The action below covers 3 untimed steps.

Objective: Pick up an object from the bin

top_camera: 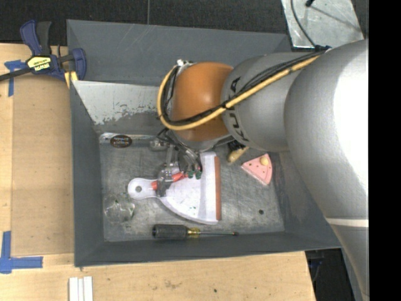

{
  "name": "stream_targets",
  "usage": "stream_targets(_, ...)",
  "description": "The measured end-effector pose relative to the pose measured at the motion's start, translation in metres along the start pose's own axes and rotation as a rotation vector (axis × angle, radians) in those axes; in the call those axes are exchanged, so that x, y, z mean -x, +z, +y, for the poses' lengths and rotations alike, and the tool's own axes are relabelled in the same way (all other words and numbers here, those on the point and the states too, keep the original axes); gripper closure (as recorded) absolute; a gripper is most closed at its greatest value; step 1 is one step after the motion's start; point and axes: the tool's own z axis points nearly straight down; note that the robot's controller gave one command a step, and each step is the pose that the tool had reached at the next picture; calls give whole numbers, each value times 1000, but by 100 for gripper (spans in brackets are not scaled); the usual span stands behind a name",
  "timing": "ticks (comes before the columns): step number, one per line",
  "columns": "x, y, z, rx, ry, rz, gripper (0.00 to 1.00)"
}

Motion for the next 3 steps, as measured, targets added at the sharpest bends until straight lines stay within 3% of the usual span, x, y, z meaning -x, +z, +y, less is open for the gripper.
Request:
stream_targets(1, 7, 2, 8, -2, -149, 3, 0)
stream_targets(2, -28, 3, 37, -4, -176, -13, 0)
stream_targets(3, -51, 8, 55, 2, -235, 8, 0)
